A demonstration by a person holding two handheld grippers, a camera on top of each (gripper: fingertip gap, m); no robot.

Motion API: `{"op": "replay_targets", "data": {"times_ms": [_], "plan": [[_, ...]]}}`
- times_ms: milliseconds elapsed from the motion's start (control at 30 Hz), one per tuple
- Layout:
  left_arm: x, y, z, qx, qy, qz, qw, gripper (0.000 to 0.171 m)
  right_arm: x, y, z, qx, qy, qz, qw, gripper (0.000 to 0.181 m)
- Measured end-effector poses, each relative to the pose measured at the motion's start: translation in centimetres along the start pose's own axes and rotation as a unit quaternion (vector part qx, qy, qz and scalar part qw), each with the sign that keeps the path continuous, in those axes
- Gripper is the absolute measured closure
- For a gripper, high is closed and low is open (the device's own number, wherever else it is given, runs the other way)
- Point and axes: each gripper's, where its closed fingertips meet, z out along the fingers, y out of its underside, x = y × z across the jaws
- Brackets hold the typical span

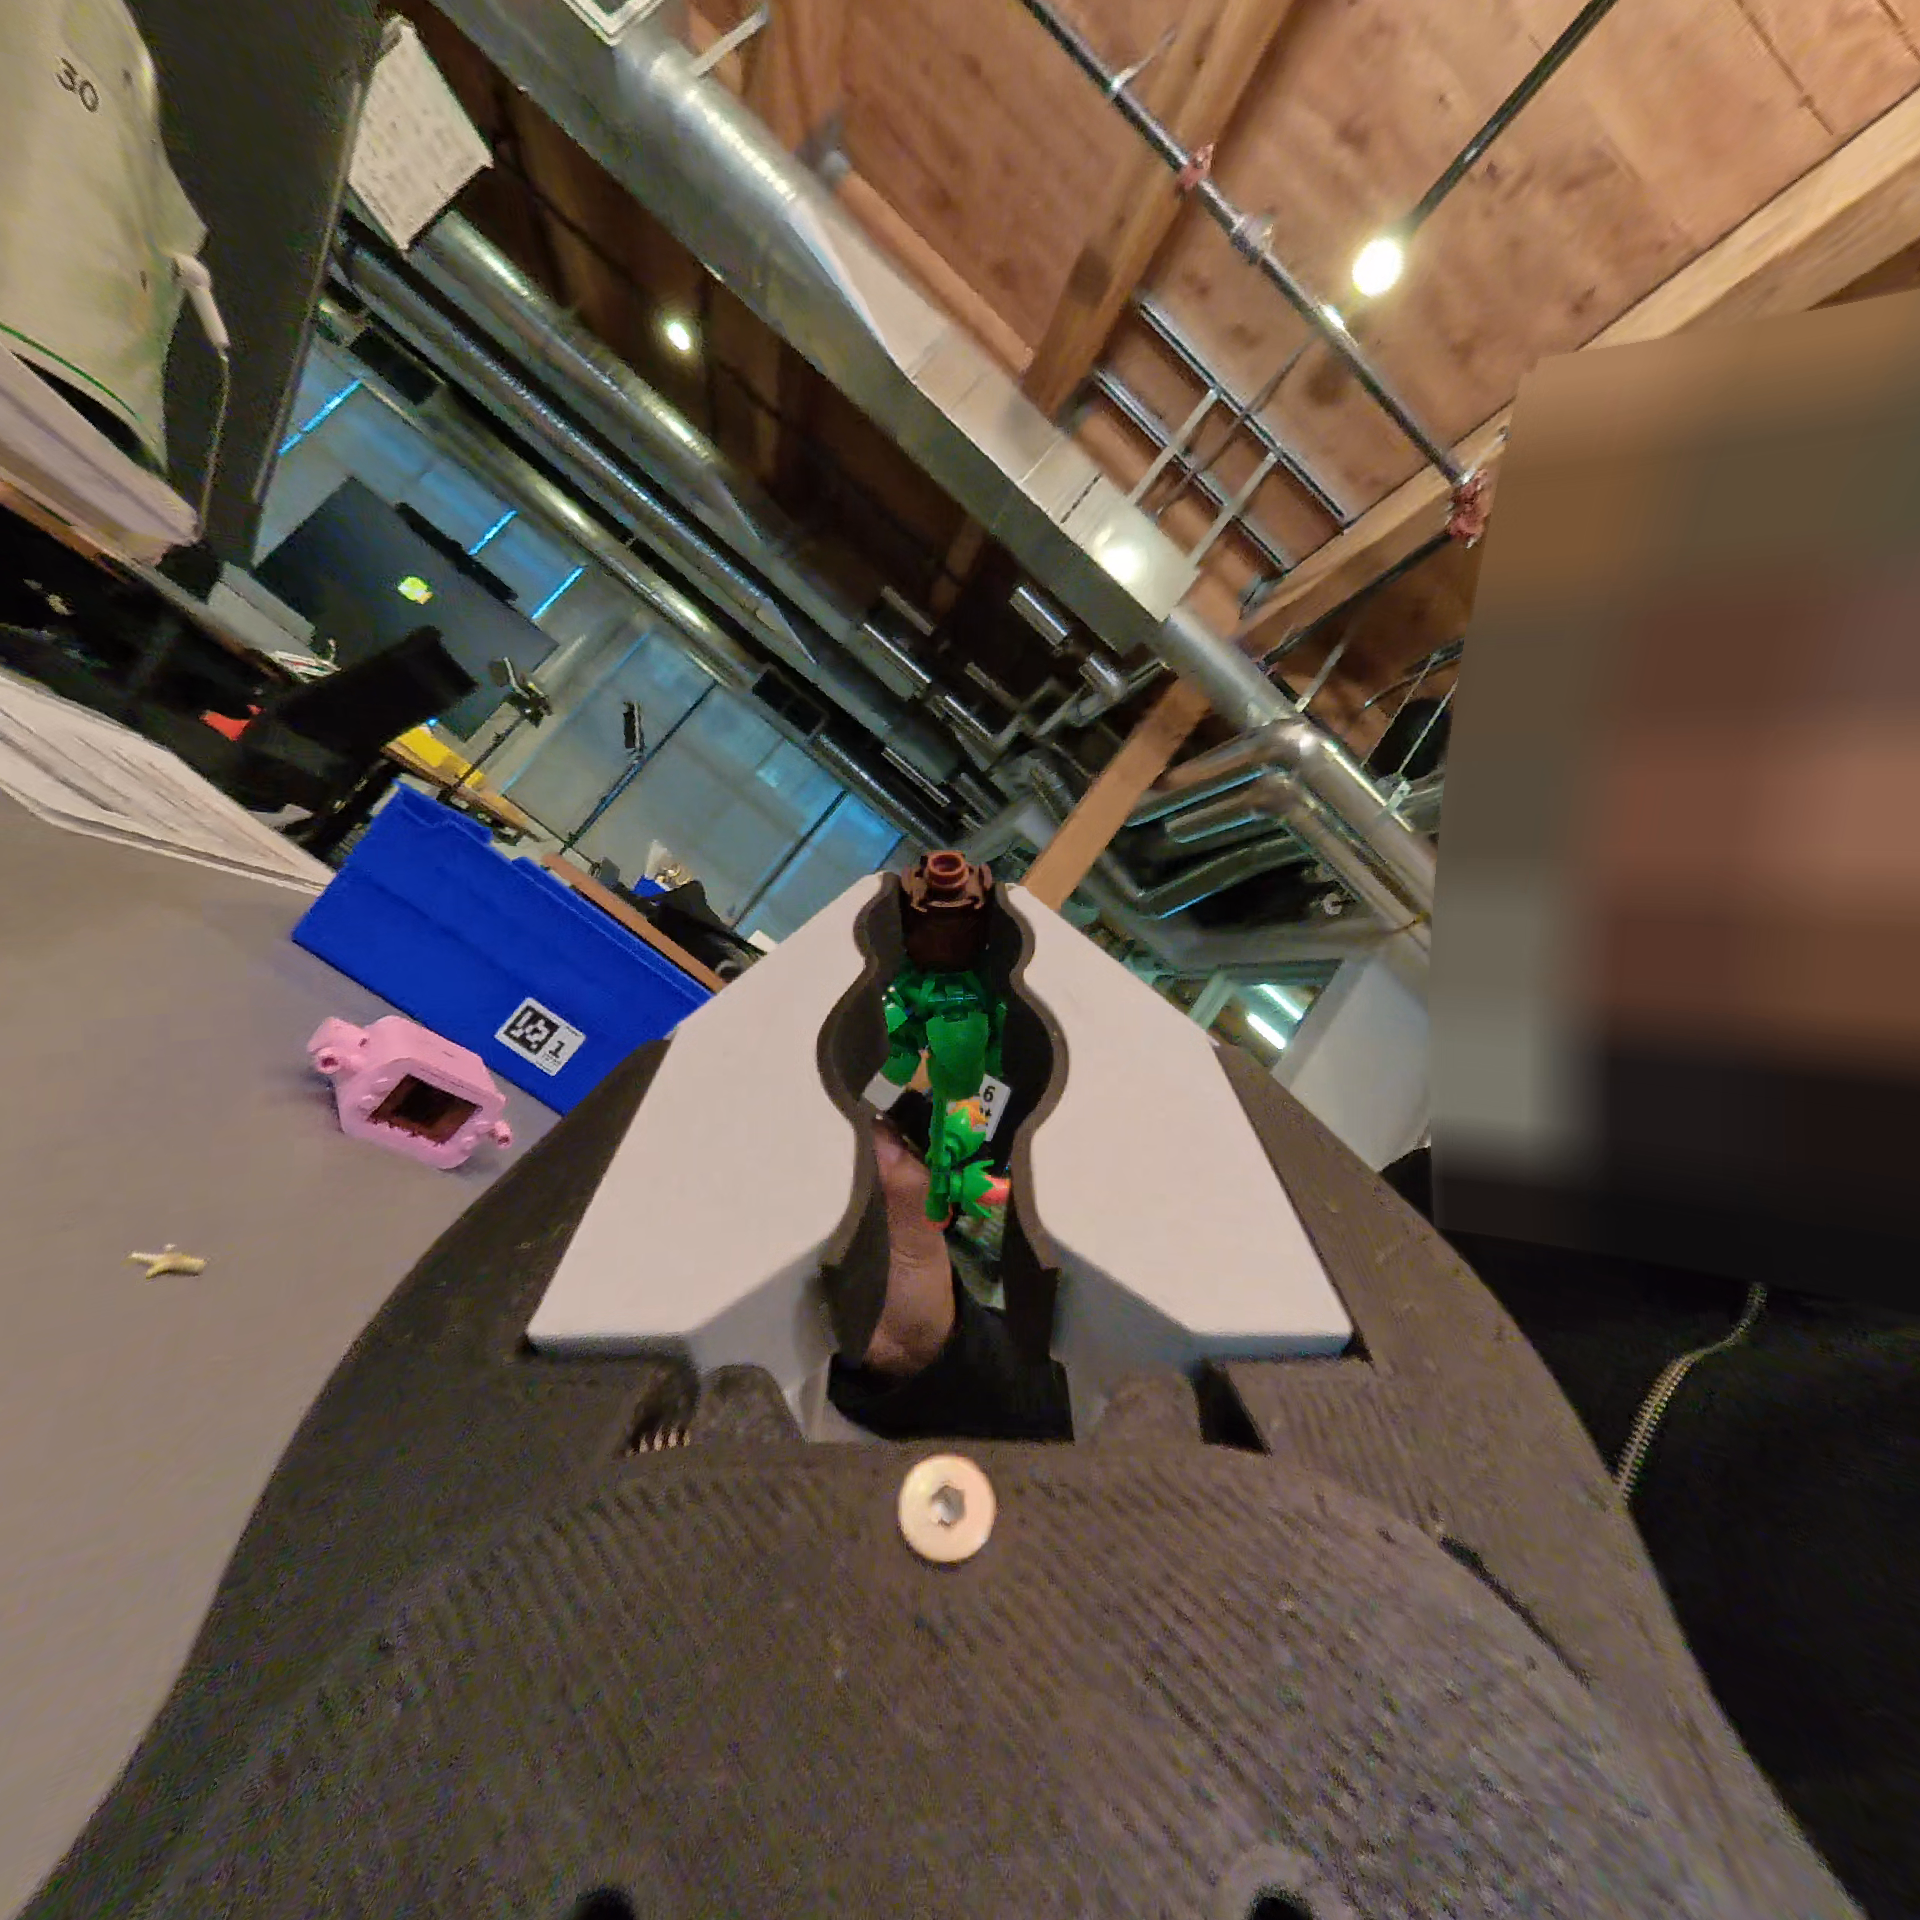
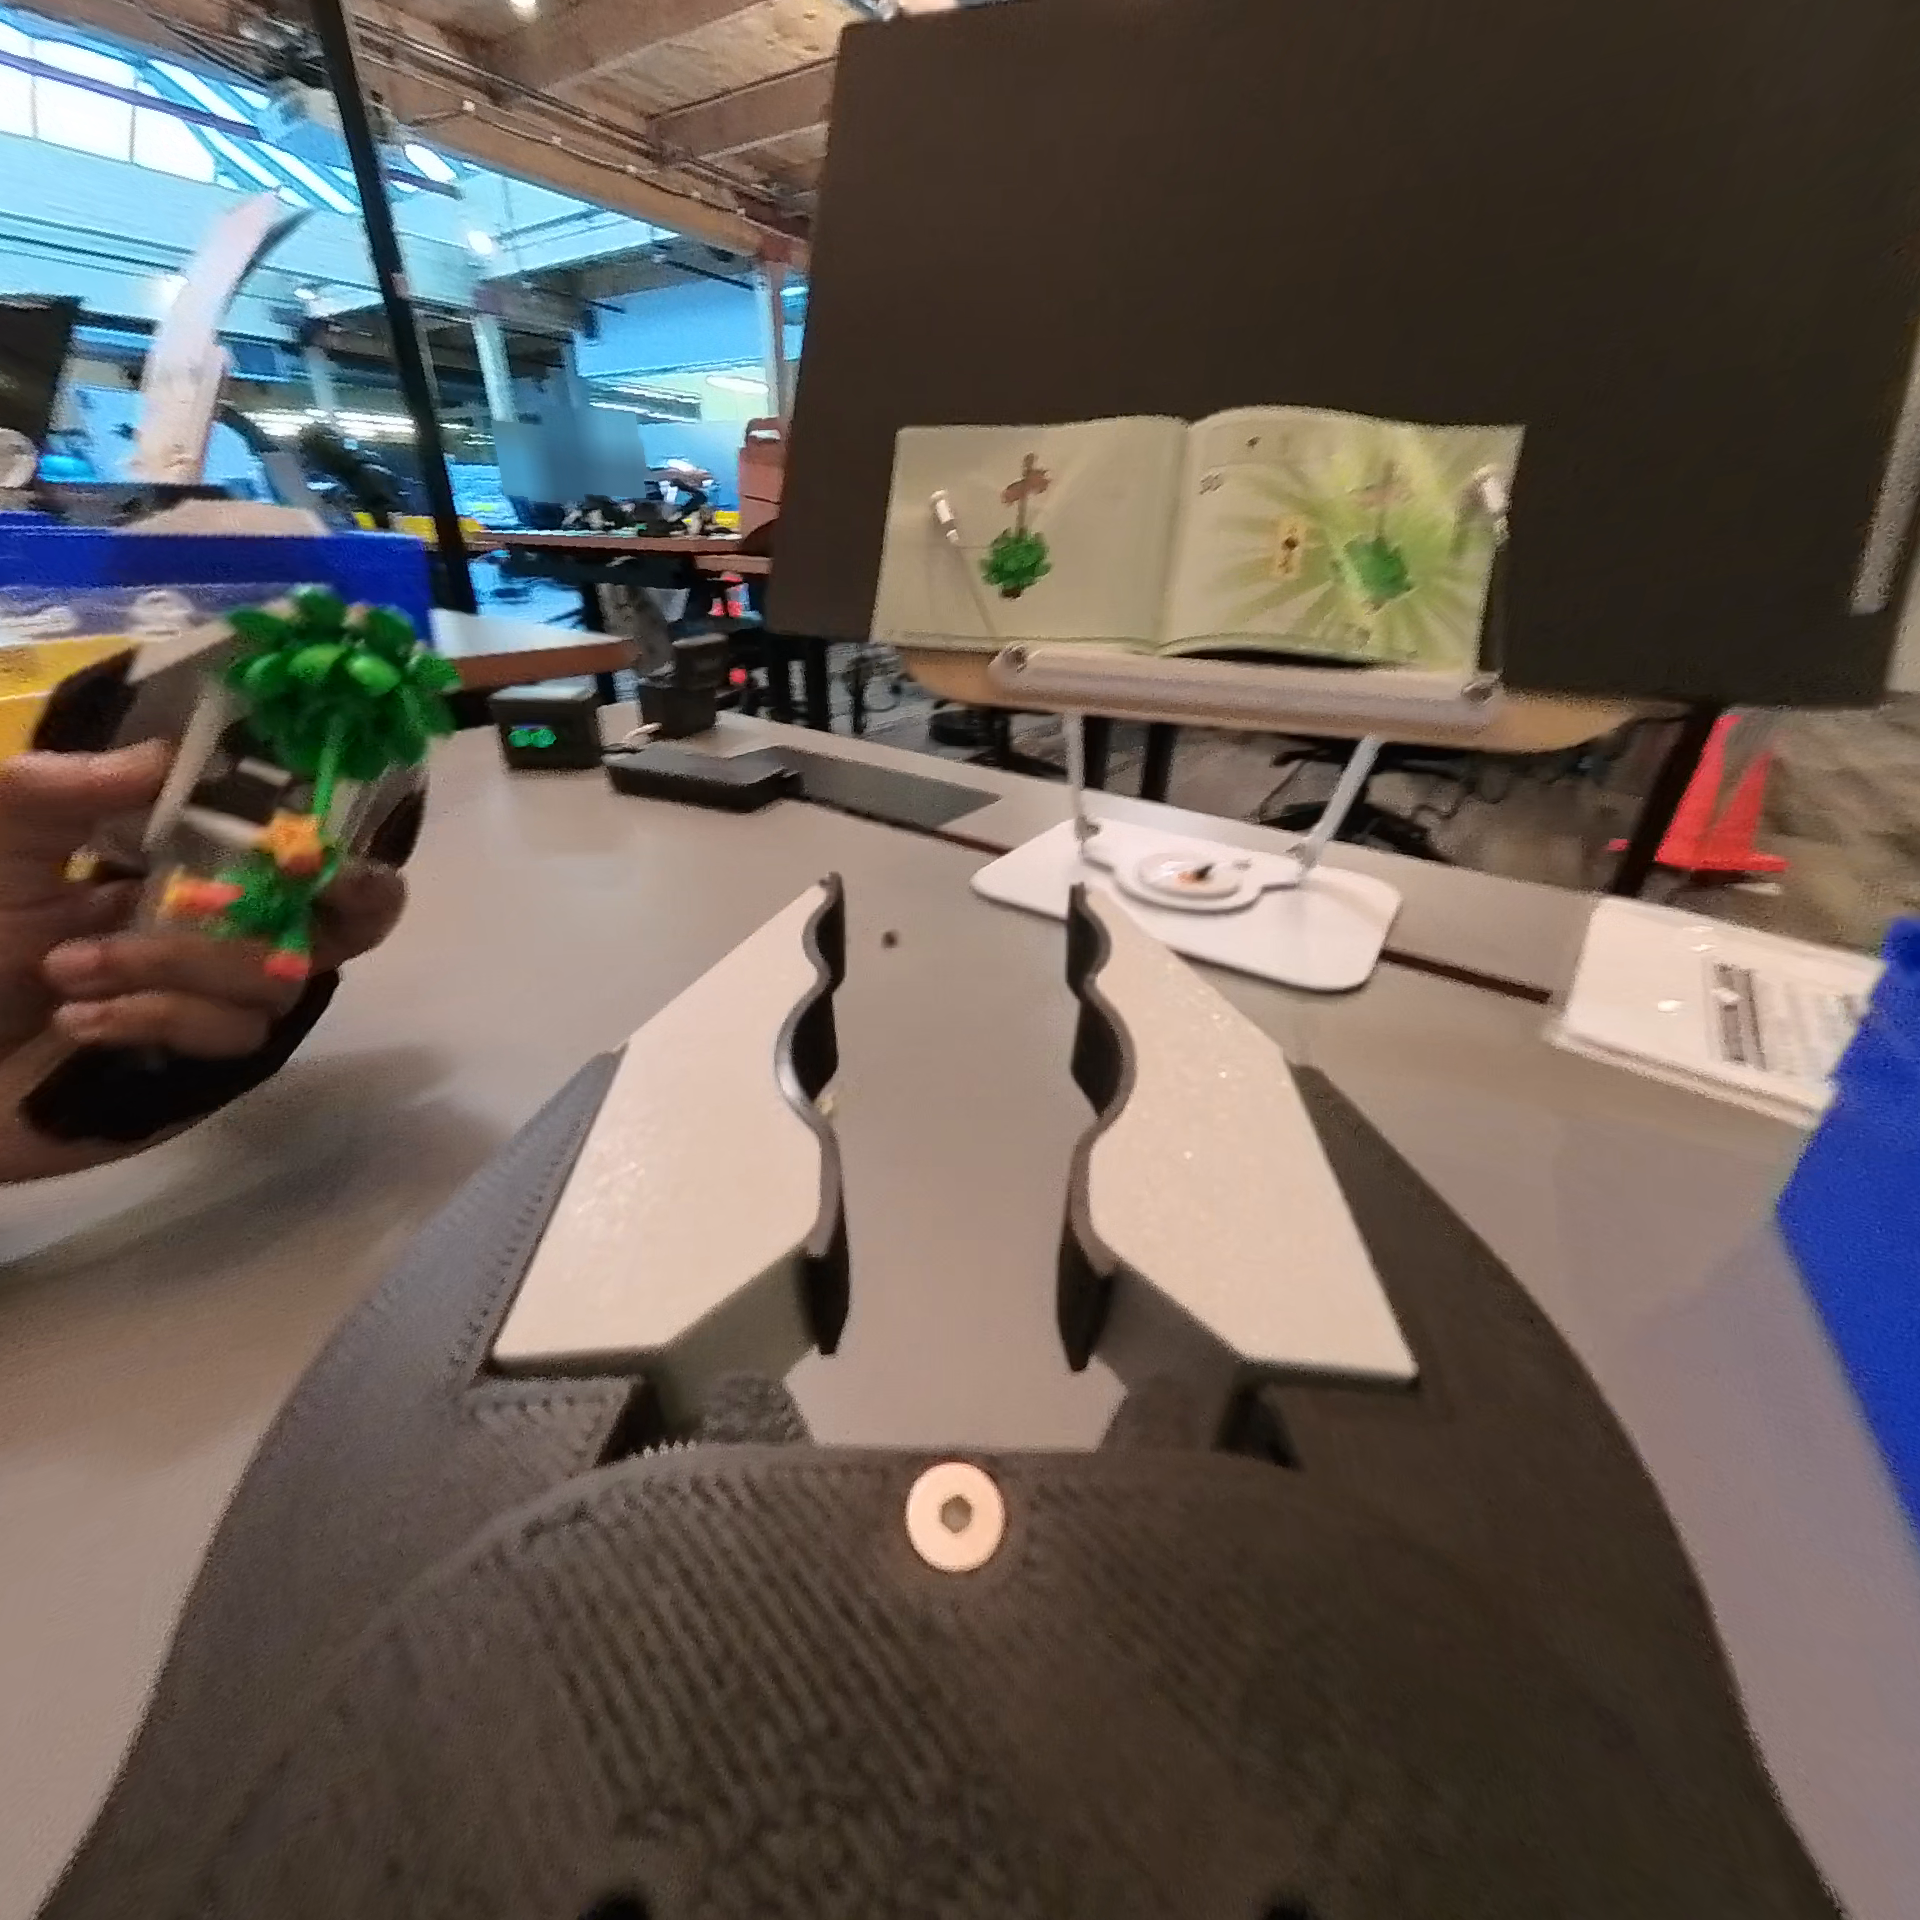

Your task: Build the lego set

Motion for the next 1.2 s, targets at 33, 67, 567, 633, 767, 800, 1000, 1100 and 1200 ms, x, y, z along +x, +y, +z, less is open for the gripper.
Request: {"op": "replay_targets", "data": {"times_ms": [33,67,567,633,767,800,1000,1100,1200], "plan": [[-0.4,0.0,0.3,0.001,0.003,-0.002,1.0,0.159,0.6,-0.7,0.8,0.003,0.013,-0.006,1.0,0.135],[-0.8,-0.2,0.8,0.002,0.008,-0.004,1.0,0.159,1.3,-1.4,1.9,0.005,0.022,-0.011,1.0,0.128],[-5.4,-3.5,3.2,0.03,0.034,0.021,0.999,0.159,15.1,-1.6,23.2,-0.06,0.116,0.074,0.989,0.077],[-5.1,-4.5,2.8,0.047,0.044,0.015,0.998,0.159,15.8,-0.7,24.0,-0.073,0.13,0.079,0.986,0.076],[-5.7,-4.1,2.7,0.041,0.041,0.004,0.998,0.159,16.2,-0.7,24.4,-0.049,0.157,0.063,0.984,0.079],[-5.8,-3.9,2.8,0.038,0.044,-0.003,0.998,0.159,16.2,-0.8,24.5,-0.046,0.16,0.057,0.984,0.081],[-6.5,-2.3,3.7,0.01,0.044,-0.016,0.999,0.159,15.6,-0.9,24.3,-0.062,0.147,0.052,0.986,0.118],[-6.6,-2.3,3.7,0.008,0.041,-0.015,0.999,0.159,15.0,-1.0,24.4,-0.066,0.122,0.038,0.99,0.164],[-6.6,-2.2,3.7,0.008,0.043,-0.019,0.999,0.159,14.4,-1.0,24.6,-0.071,0.089,0.053,0.992,0.181]]}}
